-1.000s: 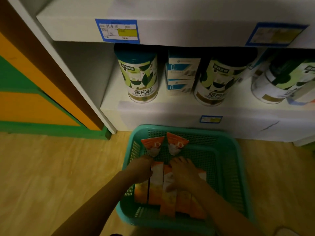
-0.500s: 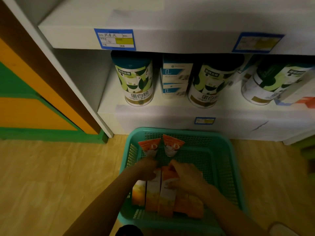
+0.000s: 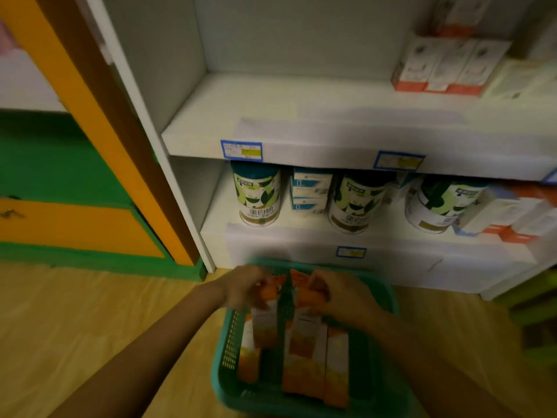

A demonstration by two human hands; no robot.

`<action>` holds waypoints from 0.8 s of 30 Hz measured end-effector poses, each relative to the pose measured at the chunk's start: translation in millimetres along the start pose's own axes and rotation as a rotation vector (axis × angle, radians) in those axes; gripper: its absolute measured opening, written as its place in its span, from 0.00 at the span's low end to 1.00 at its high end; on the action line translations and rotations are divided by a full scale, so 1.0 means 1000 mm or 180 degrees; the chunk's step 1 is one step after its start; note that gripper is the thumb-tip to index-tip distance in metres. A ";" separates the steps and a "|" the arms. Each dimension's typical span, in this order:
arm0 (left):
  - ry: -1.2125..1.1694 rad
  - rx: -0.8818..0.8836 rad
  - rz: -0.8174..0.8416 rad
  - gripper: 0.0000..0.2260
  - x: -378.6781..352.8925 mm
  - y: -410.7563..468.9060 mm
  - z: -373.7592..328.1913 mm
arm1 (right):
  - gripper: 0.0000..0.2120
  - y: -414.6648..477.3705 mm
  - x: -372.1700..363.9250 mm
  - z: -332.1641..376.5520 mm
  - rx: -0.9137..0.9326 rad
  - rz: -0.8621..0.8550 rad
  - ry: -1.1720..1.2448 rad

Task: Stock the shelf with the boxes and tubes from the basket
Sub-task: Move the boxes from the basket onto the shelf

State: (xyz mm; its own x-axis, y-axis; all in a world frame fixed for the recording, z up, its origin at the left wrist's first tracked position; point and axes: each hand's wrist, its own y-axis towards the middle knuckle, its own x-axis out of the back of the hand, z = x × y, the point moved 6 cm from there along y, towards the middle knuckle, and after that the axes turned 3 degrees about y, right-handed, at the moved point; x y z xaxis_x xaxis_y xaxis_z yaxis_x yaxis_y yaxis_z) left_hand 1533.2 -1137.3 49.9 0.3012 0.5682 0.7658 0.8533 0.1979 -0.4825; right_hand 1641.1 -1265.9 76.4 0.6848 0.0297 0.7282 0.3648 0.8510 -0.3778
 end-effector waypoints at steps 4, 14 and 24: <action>0.0065 -0.0099 -0.0450 0.11 0.077 -0.041 -0.027 | 0.16 -0.019 0.062 0.038 0.0185 -0.0198 0.0013; 0.0444 -0.0332 -0.1222 0.15 0.273 -0.150 -0.126 | 0.18 -0.087 0.240 0.155 0.0613 -0.0996 -0.0532; 0.0823 -0.0656 -0.2092 0.15 0.434 -0.236 -0.211 | 0.19 -0.151 0.395 0.258 0.1143 -0.1753 -0.0583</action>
State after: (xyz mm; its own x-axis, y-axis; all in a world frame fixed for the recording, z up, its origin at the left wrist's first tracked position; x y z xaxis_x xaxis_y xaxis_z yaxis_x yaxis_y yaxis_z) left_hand 1552.2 -1106.1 585.9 -0.2309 0.1723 0.9576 0.9473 0.2643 0.1809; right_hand 1694.1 -1247.2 568.6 0.3299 -0.3964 0.8568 0.3759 0.8877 0.2660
